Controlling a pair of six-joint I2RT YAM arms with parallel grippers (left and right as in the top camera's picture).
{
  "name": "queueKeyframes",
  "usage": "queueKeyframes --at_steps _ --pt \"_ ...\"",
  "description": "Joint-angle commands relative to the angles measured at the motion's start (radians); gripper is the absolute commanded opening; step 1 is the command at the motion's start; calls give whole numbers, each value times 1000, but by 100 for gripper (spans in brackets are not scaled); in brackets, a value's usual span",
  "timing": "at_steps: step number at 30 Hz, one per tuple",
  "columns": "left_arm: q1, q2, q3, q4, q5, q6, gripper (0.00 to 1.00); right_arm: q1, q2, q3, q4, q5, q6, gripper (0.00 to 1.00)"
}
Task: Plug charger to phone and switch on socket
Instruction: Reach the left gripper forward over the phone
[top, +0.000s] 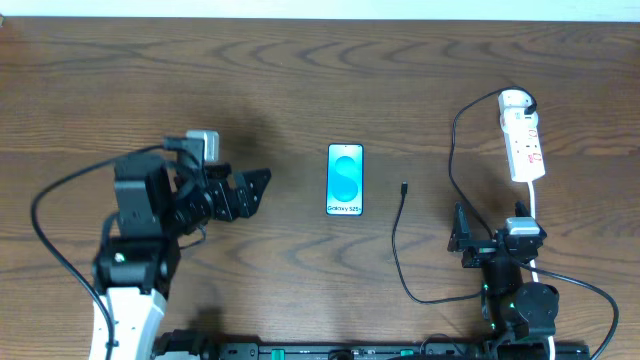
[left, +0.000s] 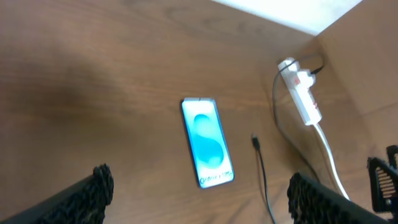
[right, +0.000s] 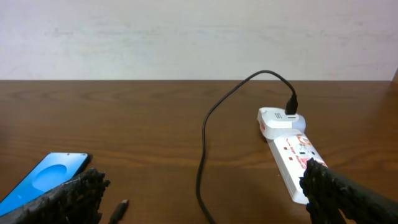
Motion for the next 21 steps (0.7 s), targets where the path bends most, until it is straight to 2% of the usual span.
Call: queueKeyframes --at_steps 1,5,8,10,13,15,21 --pt "-5 77 209 -175 -117 23 91 -3 -6 -2 -4 5 -11 99" --pt "-33 199 416 -437 -282 25 91 -3 -6 -2 -4 5 -11 99" --pt "-76 298 540 -597 -333 27 91 -3 -6 -2 -4 5 -11 99" --pt "-103 333 565 -615 -277 28 91 -3 -6 -2 -4 5 -11 99" --pt "-125 348 565 -612 -72 23 91 -3 -6 -2 -4 5 -11 99" --pt "-129 349 565 -592 -11 25 91 -3 -6 -2 -4 5 -11 99" --pt "-143 356 568 -566 -43 -127 92 -3 -6 -2 -4 5 -11 99"
